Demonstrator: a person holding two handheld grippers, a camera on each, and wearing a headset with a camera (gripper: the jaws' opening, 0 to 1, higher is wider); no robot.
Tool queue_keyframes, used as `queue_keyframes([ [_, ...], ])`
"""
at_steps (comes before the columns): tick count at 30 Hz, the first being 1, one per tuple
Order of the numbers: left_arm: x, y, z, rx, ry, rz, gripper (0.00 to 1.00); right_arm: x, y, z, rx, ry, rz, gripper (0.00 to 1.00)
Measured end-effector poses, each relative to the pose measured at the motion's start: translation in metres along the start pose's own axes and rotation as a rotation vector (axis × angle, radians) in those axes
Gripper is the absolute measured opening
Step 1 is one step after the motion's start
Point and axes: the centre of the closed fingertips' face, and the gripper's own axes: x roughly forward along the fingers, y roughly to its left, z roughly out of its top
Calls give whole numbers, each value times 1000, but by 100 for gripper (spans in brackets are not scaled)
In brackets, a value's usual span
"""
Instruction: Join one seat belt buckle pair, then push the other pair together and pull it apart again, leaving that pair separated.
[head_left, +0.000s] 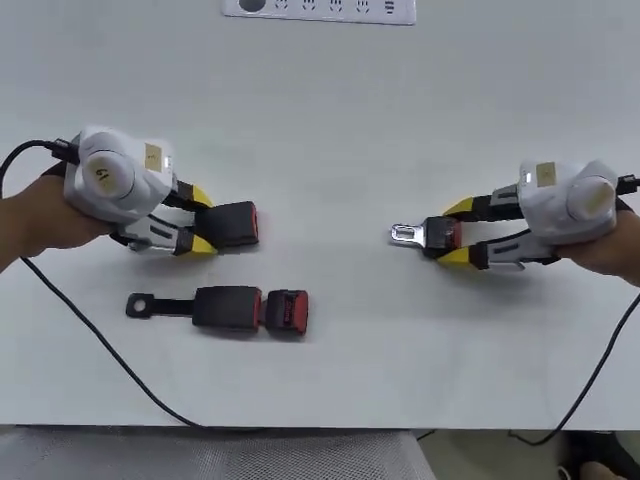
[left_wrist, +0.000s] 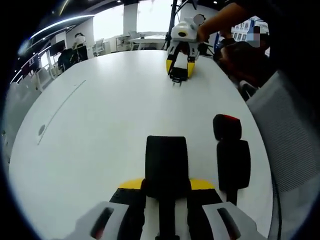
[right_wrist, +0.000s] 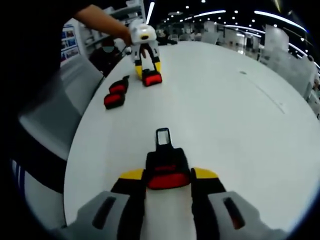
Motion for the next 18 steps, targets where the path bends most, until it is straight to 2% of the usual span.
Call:
queue_keyframes([
  [4,1,-1,-1,31,10,-20,33,0,0,1,-7,-13,6,35],
  [11,2,-2,-2,100,53,-61,33,0,0,1,-9,-33,13,34],
  [18,2,-3,-2,103,63,-70,33,2,-1,3,6,-63,9,34],
])
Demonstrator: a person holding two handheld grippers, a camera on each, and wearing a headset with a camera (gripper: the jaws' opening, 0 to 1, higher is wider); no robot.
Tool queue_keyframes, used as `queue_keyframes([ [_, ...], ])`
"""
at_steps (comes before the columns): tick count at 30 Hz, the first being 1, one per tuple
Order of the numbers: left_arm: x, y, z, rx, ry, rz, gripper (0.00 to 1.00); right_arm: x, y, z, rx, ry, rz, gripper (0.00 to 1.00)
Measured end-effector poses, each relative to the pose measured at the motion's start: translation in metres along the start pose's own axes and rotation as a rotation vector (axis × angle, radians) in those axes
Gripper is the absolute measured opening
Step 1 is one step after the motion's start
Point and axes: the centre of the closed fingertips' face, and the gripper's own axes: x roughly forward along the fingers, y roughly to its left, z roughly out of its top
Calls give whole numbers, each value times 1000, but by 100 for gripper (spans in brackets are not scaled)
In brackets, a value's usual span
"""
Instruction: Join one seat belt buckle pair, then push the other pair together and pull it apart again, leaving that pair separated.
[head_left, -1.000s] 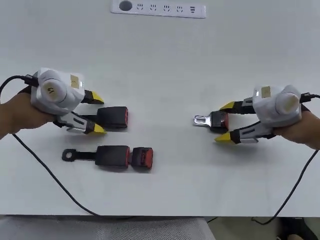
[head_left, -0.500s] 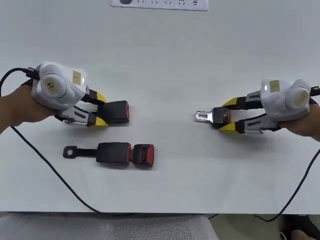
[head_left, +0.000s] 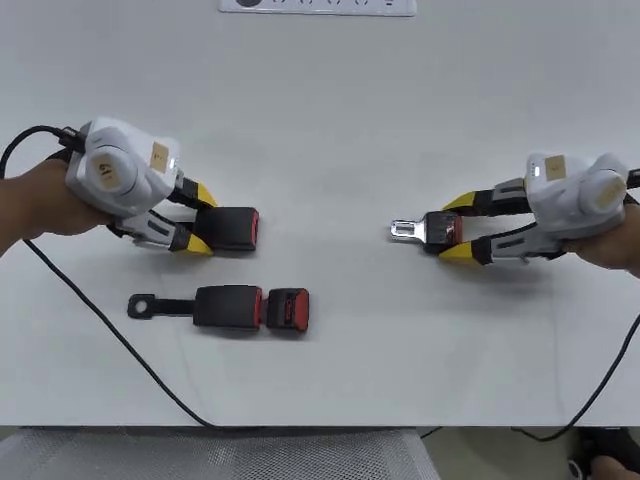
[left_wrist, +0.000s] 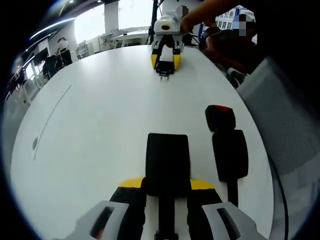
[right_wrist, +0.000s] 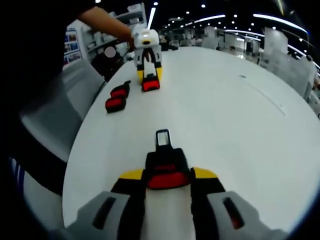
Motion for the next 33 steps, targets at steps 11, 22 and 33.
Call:
queue_keyframes([
  [11,0,0,1,-10,-3,-5,33,14,3,13,13,-44,-4,34],
  [22,-1,0,0,-40,-17,-12,33,32,5,32,14,-86,9,34],
  [33,-2,0,0,-57,-23,-16,33,63,19,59,-6,-128,40,34],
])
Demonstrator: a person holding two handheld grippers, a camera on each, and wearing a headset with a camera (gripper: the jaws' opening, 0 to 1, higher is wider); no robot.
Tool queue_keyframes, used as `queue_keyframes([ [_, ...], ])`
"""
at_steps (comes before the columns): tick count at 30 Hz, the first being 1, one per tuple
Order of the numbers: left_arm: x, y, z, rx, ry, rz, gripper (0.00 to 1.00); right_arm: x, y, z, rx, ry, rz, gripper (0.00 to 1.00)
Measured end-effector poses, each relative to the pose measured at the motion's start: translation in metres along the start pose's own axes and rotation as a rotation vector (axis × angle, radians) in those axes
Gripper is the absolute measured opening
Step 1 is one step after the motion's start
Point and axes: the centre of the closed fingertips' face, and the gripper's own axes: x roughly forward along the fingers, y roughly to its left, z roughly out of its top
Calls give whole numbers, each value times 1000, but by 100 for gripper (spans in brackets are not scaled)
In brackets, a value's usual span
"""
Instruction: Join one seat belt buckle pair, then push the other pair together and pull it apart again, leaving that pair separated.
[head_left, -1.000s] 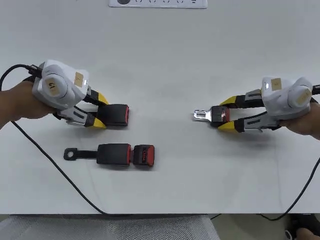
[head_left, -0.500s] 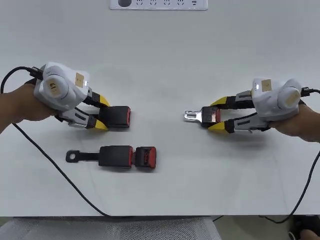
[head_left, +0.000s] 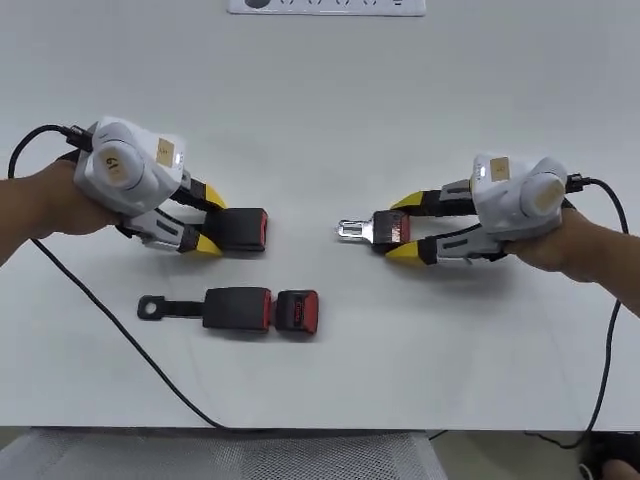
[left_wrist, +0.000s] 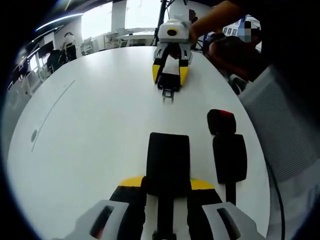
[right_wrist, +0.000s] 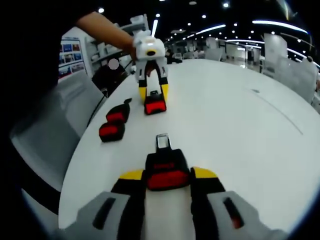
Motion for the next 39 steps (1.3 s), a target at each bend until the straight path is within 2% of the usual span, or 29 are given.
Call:
queue_keyframes([
  [13,-1,0,0,10,8,-2,33,32,11,21,-10,-29,27,34],
  [19,-1,1,-1,18,23,-2,33,46,11,31,-24,-20,30,35],
  [26,0,0,0,25,35,-1,33,62,14,42,-8,-15,32,34],
  [30,0,0,0,42,51,0,33,67,15,45,-19,1,27,34],
  [32,1,0,1,30,53,3,33,70,14,48,11,-6,25,34],
  [34,2,-1,2,39,56,4,33,75,15,52,-2,-6,23,34],
  [35,2,0,0,56,73,5,33,77,13,54,-17,-1,15,34],
  [39,2,-1,1,62,73,2,33,75,12,53,-12,8,25,34],
])
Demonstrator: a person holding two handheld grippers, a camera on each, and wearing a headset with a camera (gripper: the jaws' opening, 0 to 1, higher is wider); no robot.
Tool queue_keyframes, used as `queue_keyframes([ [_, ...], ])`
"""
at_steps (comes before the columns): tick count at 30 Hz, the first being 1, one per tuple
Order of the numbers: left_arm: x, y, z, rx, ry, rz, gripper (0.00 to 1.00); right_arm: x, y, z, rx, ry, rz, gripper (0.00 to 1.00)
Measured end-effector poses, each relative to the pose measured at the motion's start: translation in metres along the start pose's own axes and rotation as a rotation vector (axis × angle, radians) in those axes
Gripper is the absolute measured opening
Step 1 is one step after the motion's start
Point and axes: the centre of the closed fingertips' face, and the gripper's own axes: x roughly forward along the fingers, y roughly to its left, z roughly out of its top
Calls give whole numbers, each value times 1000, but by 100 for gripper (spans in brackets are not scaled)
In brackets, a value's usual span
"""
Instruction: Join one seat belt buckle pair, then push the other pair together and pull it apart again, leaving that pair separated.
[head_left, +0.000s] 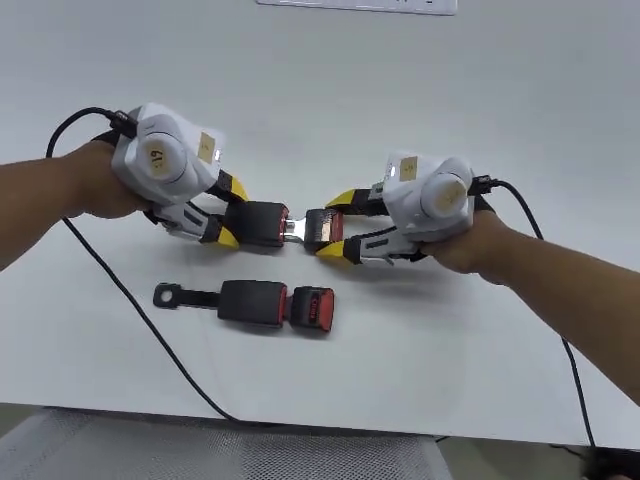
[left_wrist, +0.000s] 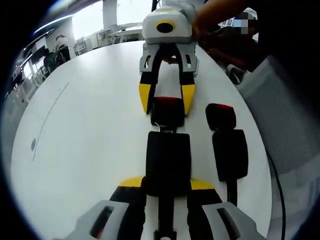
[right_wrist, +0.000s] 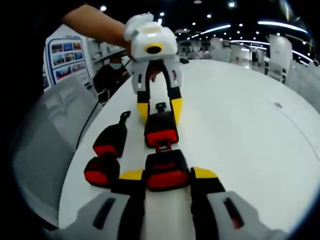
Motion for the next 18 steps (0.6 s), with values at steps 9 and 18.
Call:
queue_keyframes([
  [9,1,0,1,12,32,29,33,0,0,1,8,17,-6,34],
  [18,1,1,2,2,23,30,33,12,-2,8,17,19,-20,34],
])
